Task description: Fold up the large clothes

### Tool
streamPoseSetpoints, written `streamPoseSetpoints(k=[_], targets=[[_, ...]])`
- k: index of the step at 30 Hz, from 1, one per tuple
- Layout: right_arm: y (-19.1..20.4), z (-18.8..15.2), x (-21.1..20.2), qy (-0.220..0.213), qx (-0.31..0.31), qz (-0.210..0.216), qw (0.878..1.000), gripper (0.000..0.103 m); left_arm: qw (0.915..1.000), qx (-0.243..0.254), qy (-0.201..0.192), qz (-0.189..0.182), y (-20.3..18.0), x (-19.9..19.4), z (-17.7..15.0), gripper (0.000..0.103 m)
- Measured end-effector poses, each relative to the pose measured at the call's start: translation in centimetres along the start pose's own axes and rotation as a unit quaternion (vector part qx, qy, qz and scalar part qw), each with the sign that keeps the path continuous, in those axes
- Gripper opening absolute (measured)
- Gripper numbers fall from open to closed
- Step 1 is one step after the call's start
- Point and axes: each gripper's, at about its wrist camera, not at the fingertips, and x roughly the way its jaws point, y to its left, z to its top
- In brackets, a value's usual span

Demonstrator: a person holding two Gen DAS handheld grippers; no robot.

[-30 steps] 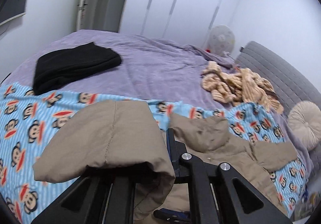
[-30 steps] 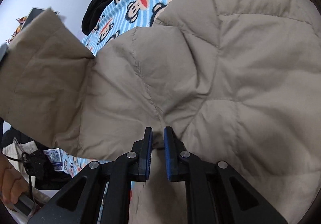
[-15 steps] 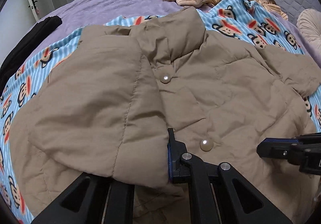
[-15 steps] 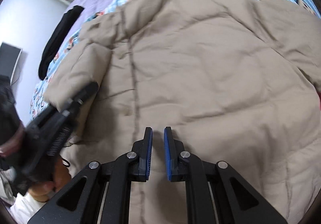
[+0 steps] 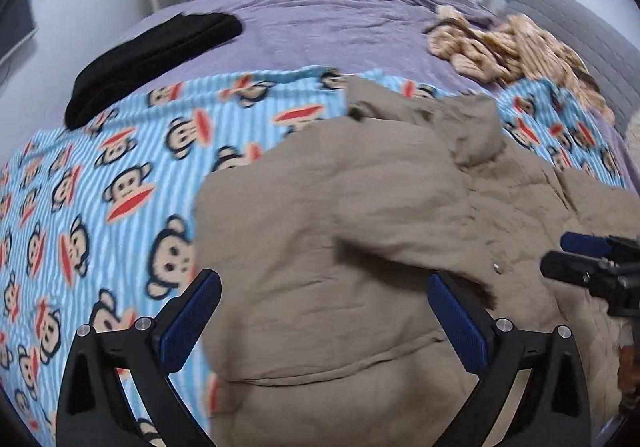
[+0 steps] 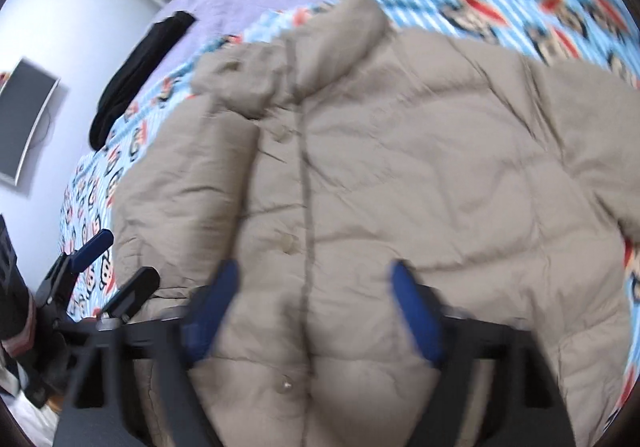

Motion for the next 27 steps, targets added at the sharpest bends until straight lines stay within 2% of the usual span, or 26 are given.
streamPoseSetpoints(k=[3, 6, 7, 8, 9, 10, 11, 12, 13, 14, 15, 16, 17, 18, 21, 22, 24, 27], targets=[[5.5, 0.6, 0.3, -0.019, -0.108, -0.028, 0.994, 0.088, 0.995, -0.097, 0.023, -0.007, 6.6, 1.6, 0.7, 0.099], [10.9, -0.3, 1.4, -0.036, -0.225, -0.086, 0.97, 0.088, 0.9809, -0.171, 0.061, -0.069, 10.5, 5.1, 1.0, 0.099], [12.1, -0.7, 1.9, -0.04, -0.257, -0.108, 0.959, 0.088, 0.9718, -0.198, 0.08, -0.1, 11.4, 6.7, 1.1, 0.092], [13.1, -1.1, 2.6, -0.042, -0.279, -0.123, 0.951, 0.088, 0.9627, -0.222, 0.093, -0.123, 11.9, 8.0, 1.1, 0.079], [14.0, -1.2, 3.4, -0.043, -0.295, -0.135, 0.945, 0.088, 0.9514, -0.245, 0.11, -0.151, 12.4, 9.6, 1.3, 0.077], [14.4, -1.4, 3.7, -0.043, -0.306, -0.148, 0.94, 0.087, 0.9447, -0.262, 0.107, -0.166, 12.4, 10.3, 1.4, 0.067], [14.6, -1.6, 4.2, -0.044, -0.314, -0.165, 0.934, 0.087, 0.941, -0.272, 0.094, -0.179, 12.3, 10.7, 1.7, 0.041], [14.9, -1.3, 4.8, -0.045, -0.316, -0.179, 0.931, 0.087, 0.9387, -0.274, 0.087, -0.19, 12.1, 10.9, 2.2, 0.031], [14.7, -1.2, 5.1, -0.046, -0.313, -0.191, 0.929, 0.087, 0.9411, -0.274, 0.076, -0.183, 11.7, 10.6, 2.8, 0.029], [14.4, -0.9, 5.5, -0.046, -0.308, -0.2, 0.929, 0.087, 0.9494, -0.259, 0.053, -0.17, 11.1, 9.8, 3.4, 0.017], [14.1, -0.4, 5.6, -0.048, -0.296, -0.203, 0.932, 0.084, 0.9609, -0.228, 0.033, -0.153, 10.2, 8.8, 4.0, 0.015], [13.5, -0.4, 5.1, -0.053, -0.284, -0.201, 0.936, 0.063, 0.9728, -0.191, 0.015, -0.13, 9.2, 7.7, 4.6, 0.015], [12.7, 0.1, 4.8, -0.053, -0.262, -0.193, 0.944, 0.043, 0.9812, -0.157, -0.001, -0.112, 8.3, 6.8, 5.0, 0.015], [11.5, 0.6, 4.1, -0.054, -0.231, -0.183, 0.954, 0.015, 0.9869, -0.13, -0.01, -0.095, 7.7, 6.2, 5.2, 0.015], [5.3, 1.4, 1.7, -0.064, -0.066, -0.118, 0.989, 0.014, 0.9948, -0.084, -0.001, -0.058, 7.1, 6.9, 5.1, 0.015], [2.6, 1.3, 1.6, -0.056, 0.004, -0.096, 0.994, 0.014, 0.9956, -0.082, 0.008, -0.044, 7.3, 7.7, 4.9, 0.015], [-2.3, 0.3, 2.1, -0.034, 0.127, -0.049, 0.99, 0.014, 0.995, -0.092, 0.019, -0.032, 8.1, 9.1, 4.3, 0.015], [-7.7, -2.1, 4.2, -0.007, 0.258, 0.035, 0.966, 0.014, 0.9952, -0.095, 0.021, -0.006, 8.5, 10.0, 3.5, 0.016]])
